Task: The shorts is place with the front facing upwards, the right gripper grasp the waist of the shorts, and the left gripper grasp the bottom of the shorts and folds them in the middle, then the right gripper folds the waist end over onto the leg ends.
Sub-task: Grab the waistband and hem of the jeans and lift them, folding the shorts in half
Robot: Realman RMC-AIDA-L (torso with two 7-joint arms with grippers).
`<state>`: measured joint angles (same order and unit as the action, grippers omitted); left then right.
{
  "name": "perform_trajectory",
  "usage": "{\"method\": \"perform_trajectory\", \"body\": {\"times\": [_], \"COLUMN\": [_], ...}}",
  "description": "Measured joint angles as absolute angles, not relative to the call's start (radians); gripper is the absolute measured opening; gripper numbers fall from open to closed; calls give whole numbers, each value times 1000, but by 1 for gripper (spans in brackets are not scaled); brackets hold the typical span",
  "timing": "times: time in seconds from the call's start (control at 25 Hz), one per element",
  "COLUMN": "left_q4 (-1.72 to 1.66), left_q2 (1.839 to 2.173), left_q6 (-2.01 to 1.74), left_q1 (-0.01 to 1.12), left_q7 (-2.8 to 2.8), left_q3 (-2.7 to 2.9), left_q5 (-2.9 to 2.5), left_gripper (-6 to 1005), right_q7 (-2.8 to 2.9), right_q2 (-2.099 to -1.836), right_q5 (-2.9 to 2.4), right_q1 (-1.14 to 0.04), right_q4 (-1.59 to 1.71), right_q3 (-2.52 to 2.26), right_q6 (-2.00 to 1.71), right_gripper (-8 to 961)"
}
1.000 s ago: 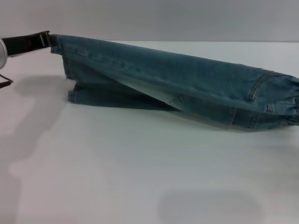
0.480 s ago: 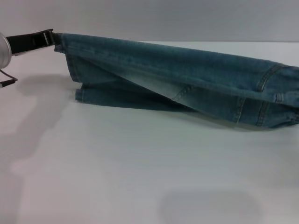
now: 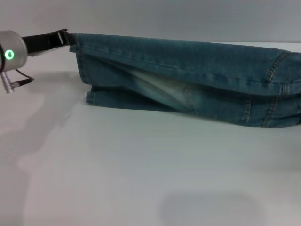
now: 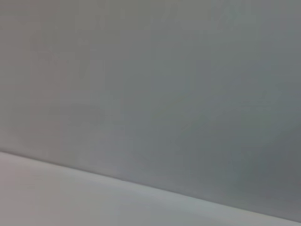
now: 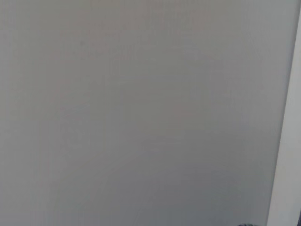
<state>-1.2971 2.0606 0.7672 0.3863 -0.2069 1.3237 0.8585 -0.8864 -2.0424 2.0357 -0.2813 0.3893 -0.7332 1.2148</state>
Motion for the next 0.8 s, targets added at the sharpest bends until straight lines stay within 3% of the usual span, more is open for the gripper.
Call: {"method": "perform_trajectory", "body": {"times": [0.4,0.64,0.8], "left_q4": [-1170,-987,-857], "left_q2": [2061,2062,2062], "left_q6": [725,573,483], "left_q1": [470,547,607], "left_q7": [-231,-251,-333], "left_q3": [1327,1335,1334], "left_q5": [879,991,1132], "left_gripper": [147,150,151], "right_q7": [-917,-1084,-1140], "right_q2": [-2036,-2004,-1997], "right_q5": [2035,2041,2050], "right_q1": [-312,-372,-393], "right_q4": [394,360,349], "right_q3": [-718,-703,-636], "right_q6": [1090,946,882], "right_gripper": [67,72,75]}}
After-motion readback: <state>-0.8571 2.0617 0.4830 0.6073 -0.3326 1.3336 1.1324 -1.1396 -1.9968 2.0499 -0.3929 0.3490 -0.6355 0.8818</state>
